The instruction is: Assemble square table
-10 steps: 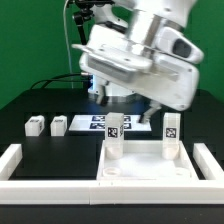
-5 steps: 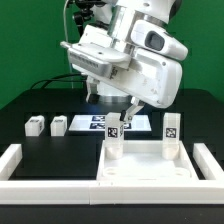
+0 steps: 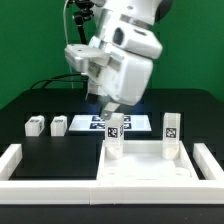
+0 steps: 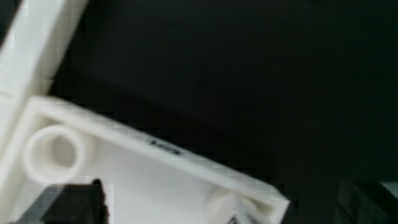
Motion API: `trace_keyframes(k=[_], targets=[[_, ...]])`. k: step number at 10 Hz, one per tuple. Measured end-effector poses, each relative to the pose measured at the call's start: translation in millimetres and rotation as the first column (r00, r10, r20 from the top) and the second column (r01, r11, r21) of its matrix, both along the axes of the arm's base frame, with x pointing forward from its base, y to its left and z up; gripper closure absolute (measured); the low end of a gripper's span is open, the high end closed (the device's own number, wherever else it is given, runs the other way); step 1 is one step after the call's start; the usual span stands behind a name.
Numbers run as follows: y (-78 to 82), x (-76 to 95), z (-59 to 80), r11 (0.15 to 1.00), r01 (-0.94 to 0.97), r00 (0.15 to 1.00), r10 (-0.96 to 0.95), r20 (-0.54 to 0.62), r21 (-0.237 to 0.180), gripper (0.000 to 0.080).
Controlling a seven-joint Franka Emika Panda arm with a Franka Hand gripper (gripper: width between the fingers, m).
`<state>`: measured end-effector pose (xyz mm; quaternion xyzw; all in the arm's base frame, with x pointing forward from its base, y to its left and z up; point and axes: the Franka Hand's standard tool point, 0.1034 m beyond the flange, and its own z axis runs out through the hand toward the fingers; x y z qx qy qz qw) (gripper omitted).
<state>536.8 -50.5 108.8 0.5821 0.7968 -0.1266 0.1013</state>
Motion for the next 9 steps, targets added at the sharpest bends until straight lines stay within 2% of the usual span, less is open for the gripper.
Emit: trace_keyframes(k=[2, 4, 7, 9], targets=[[6.4, 4.1, 4.9, 0.976, 0.218, 0.976, -0.218, 0.004, 0.009, 0.0150], [7.2, 4.2, 3.8, 0.948, 0.317, 0.948, -0.317, 0.031, 0.020, 0.0150], [9.1, 4.0, 3.2, 0.868, 0.496, 0.863, -0.497, 0.089, 0.038, 0.0150], [10.8, 3.6, 2.8, 0.785, 0.617, 0.775, -0.619, 0.125, 0.060, 0.0150]])
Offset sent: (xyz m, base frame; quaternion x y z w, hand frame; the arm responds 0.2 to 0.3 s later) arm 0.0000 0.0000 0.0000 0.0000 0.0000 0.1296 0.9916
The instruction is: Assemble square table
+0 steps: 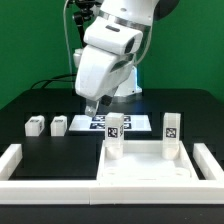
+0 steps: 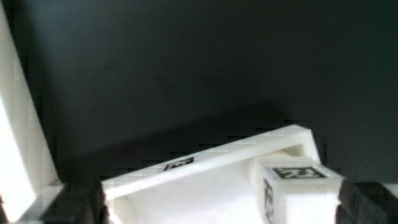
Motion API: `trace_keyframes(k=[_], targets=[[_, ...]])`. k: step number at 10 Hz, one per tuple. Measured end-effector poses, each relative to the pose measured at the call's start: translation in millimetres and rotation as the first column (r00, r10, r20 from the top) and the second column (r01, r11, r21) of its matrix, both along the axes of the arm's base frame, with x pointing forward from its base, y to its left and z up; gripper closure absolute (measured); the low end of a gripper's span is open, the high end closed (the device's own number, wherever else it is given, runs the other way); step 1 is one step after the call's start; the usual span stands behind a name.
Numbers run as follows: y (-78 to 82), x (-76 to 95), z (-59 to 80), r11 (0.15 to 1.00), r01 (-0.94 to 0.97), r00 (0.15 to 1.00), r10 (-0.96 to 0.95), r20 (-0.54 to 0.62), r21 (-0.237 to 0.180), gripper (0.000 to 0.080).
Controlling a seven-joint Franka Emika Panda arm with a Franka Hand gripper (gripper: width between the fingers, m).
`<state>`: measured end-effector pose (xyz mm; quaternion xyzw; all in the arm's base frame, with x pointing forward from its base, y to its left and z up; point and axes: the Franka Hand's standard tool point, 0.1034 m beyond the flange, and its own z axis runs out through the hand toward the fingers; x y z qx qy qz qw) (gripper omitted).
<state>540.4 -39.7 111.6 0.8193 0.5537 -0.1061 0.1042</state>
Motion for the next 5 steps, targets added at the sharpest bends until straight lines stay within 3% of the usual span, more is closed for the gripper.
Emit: trace_keyframes(k=[1, 2, 5], targets=[[-2.2, -3.4, -1.1, 0.997, 0.076, 0.997, -0.076, 0.022, 0.007, 0.0150], [-16.3, -20.9, -3.2, 0.987, 0.156, 0.987, -0.157, 0.037, 0.035, 0.0150], [-81.2, -86.0, -14.9, 0.907, 0.408, 0.911, -0.412, 0.018, 0.099, 0.0150]])
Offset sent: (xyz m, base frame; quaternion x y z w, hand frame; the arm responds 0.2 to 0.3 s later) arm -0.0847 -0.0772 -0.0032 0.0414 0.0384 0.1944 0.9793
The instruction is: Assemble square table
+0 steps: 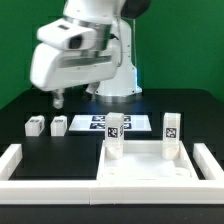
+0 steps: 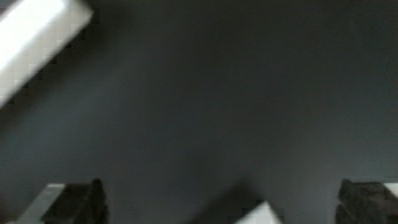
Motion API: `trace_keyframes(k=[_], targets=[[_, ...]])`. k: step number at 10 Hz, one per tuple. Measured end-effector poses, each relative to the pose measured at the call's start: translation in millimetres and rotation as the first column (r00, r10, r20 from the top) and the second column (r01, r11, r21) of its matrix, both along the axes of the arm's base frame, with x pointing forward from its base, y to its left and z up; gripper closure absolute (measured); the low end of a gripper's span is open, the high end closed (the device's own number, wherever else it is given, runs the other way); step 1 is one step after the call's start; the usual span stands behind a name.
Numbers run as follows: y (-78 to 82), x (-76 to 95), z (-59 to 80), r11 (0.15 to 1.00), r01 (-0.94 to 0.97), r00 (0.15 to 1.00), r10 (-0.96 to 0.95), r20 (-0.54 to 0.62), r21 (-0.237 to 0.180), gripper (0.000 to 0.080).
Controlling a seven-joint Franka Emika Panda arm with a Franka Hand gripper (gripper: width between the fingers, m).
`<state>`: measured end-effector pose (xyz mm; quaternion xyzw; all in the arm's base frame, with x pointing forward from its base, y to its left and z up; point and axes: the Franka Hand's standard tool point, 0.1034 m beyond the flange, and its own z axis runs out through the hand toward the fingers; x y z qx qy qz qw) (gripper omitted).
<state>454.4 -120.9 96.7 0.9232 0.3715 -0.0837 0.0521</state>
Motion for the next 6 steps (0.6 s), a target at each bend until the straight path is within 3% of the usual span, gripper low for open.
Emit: trace_keyframes(k=[2, 4, 6], targets=[[-37.4, -23.3, -8.6, 0.982, 0.187, 0.982, -0.187, -0.002, 0.019, 0.0150], [-25.3, -18.0, -8.6, 0.964, 0.264, 0.964, -0.264, 0.014, 0.011, 0.0150], [-23.8, -18.1, -9.4, 0.926, 0.376, 0.926, -0.377, 0.028, 0.009, 0.0150]])
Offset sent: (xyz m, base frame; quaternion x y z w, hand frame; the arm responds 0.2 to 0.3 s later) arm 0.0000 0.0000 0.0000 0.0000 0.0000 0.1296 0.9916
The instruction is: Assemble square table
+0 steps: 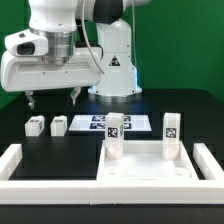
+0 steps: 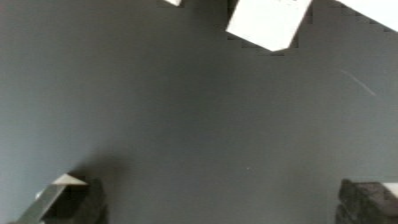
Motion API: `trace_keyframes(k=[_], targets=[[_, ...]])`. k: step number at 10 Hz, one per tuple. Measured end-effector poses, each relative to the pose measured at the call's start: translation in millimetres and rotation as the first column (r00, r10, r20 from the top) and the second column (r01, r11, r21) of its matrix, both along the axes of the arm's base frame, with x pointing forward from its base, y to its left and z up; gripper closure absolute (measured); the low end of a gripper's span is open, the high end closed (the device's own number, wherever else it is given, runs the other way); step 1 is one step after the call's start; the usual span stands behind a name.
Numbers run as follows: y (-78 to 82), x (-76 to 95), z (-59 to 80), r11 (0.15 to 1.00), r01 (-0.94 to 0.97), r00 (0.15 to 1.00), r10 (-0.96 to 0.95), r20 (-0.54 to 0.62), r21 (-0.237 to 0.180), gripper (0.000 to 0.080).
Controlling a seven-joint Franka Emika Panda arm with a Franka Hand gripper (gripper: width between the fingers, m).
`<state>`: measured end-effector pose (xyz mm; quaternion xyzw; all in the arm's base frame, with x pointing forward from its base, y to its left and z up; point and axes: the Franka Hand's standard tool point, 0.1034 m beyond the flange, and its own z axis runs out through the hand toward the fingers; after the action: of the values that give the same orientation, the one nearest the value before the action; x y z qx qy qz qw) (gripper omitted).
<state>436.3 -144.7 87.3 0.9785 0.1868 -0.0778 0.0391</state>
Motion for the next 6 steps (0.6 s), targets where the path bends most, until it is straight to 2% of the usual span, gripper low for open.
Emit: trace_keyframes(k=[1, 3, 4, 5, 6], targets=[[0.2, -0.6, -1.1, 1.000, -0.014, 1.000, 0.014, -0.004, 0.002, 0.0150], [-0.8, -12.6, -18.0, 0.995, 0.102, 0.989, -0.101, -0.108, 0.003, 0.0150], [0.6, -30.8, -27.4, 0.985, 0.175, 0.964, -0.171, -0.203, 0.002, 0.0150], [2.8, -42.5, -35.5, 0.966, 0.257, 0.917, -0.251, -0.309, -0.023, 0.0150], [3.5, -42.3, -37.8, 0.968, 0.248, 0.893, -0.244, -0.378, -0.039, 0.0150]])
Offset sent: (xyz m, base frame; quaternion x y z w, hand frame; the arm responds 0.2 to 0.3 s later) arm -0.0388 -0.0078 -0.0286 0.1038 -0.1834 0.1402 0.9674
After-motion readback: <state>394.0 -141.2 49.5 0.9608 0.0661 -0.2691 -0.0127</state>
